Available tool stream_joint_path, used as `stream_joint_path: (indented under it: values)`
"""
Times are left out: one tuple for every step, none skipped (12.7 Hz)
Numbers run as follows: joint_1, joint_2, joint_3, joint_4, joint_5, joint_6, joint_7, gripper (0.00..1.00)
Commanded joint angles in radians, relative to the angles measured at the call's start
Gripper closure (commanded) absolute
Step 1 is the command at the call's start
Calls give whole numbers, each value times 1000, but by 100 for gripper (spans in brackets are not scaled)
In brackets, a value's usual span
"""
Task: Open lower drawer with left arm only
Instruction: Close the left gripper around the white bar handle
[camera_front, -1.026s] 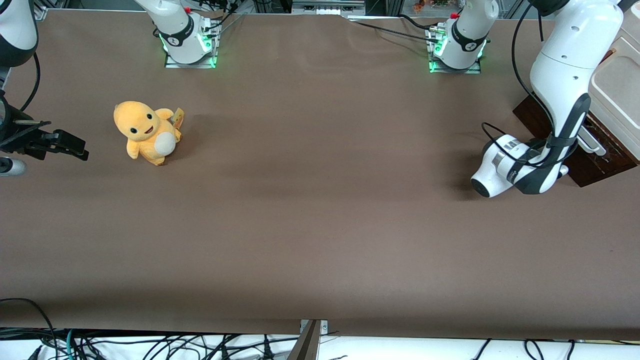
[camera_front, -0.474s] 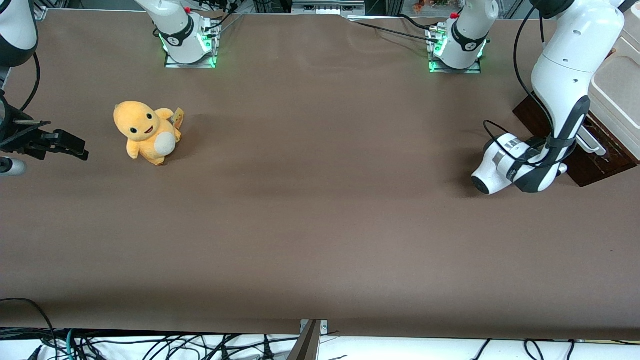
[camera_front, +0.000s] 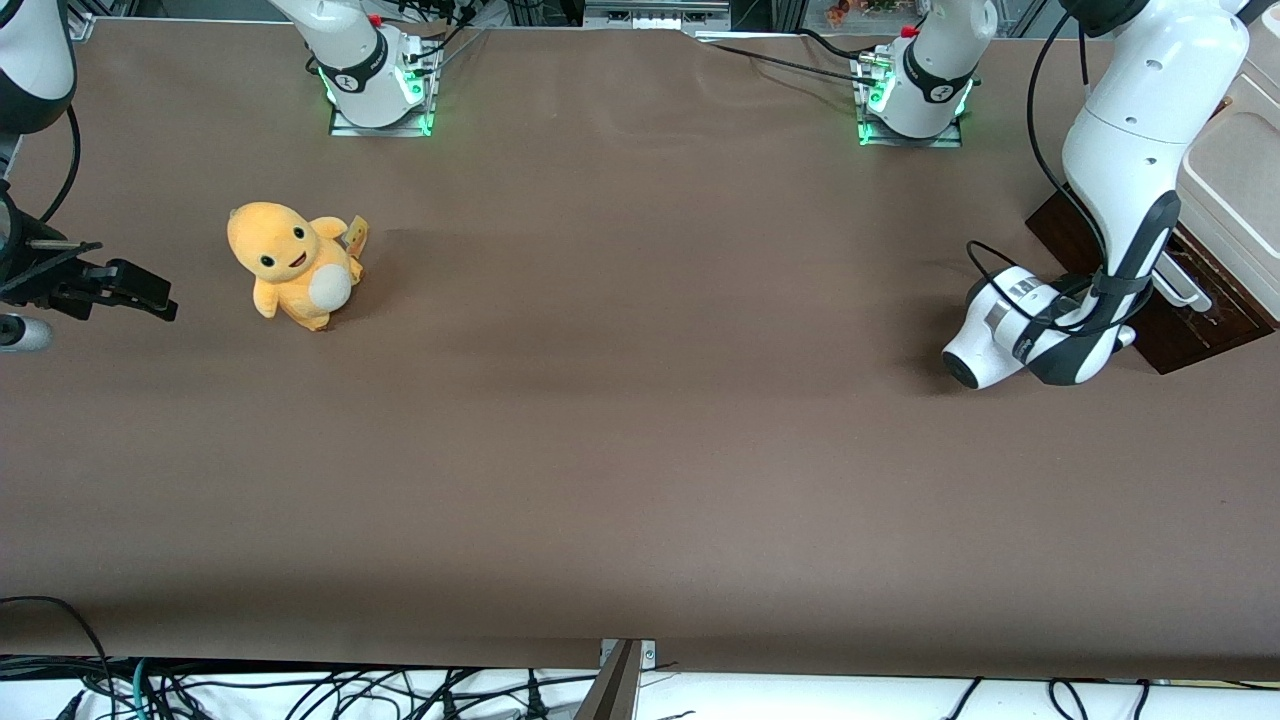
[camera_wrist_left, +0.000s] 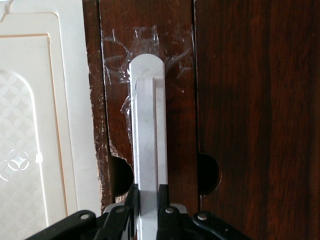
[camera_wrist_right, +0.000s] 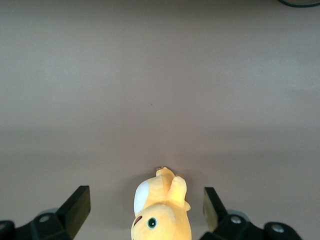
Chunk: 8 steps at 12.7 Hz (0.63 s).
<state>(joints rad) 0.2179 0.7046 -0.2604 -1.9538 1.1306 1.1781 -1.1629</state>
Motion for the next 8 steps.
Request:
stream_joint_path:
  values:
    - [-3,-10,-13,-7,23,2,20,92]
    - [-6,-11,-16,-2,17,-3,22,92]
    - [-18,-11,-19,1,12,-8,26,92]
    - [-37,-11,-19,1,11,-11,23,92]
    - [-45,-11,-19,3,11,-14,26,92]
    - [-45,-11,-19,15,9,-17,28,92]
    - [-46,-11,-19,22,9,-20,32,92]
    - [-51,-11,-19,24,9,-20,26,92]
